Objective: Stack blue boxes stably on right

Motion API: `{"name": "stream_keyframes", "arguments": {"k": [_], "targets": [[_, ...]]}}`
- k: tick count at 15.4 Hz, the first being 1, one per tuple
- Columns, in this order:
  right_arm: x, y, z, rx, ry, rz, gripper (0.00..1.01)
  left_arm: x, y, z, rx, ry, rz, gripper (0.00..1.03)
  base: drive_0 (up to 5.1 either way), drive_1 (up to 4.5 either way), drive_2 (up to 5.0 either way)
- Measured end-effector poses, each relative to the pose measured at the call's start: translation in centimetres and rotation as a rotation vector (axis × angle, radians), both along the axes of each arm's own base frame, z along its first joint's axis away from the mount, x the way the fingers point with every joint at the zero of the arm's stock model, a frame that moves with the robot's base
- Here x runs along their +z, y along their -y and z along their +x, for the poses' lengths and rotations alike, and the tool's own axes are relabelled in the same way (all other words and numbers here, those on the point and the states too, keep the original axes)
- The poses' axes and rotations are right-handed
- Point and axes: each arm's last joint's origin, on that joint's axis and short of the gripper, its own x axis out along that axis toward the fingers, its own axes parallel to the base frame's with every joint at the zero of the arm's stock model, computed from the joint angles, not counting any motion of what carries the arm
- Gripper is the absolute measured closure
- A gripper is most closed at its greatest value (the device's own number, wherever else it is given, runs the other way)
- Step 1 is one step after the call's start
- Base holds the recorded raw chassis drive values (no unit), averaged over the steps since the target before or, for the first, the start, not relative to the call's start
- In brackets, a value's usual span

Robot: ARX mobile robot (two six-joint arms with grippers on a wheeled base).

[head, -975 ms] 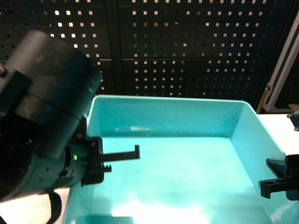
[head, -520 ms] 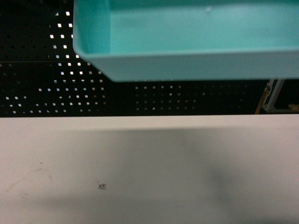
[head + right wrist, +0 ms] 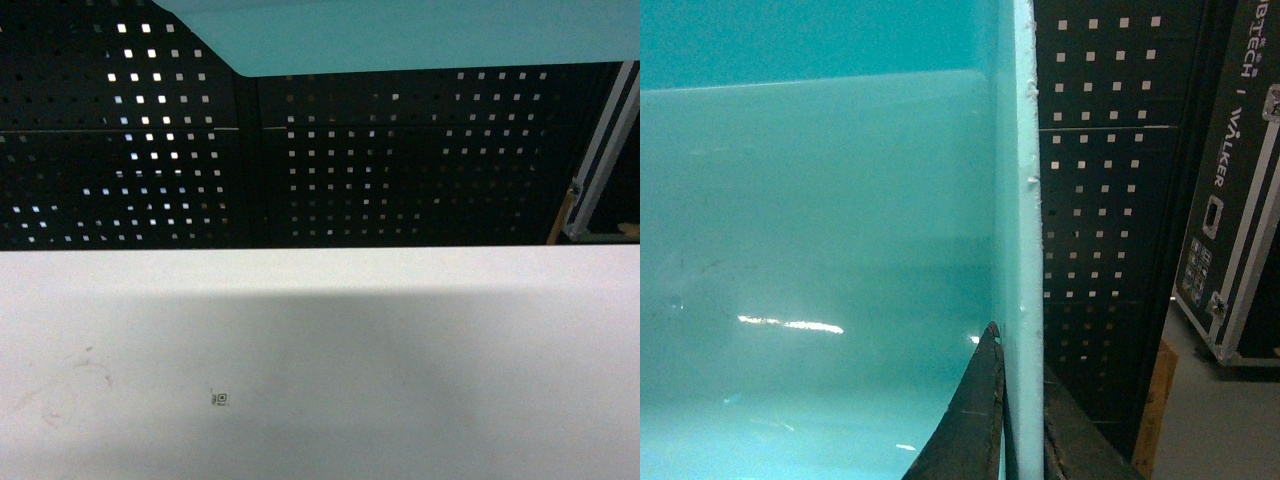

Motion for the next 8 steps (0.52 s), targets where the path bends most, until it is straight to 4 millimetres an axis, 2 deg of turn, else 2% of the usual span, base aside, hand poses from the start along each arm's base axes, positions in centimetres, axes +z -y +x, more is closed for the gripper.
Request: {"name": "stream_keyframes", "arguments": {"k": [8], "targets": [[-0.01, 0.01, 0.01, -0.003, 0.0, 0.0, 0.99, -0.02, -0.05, 0.02, 0.002, 0.001, 0.0, 1.01, -1.7, -1.7, -1.7]]}}
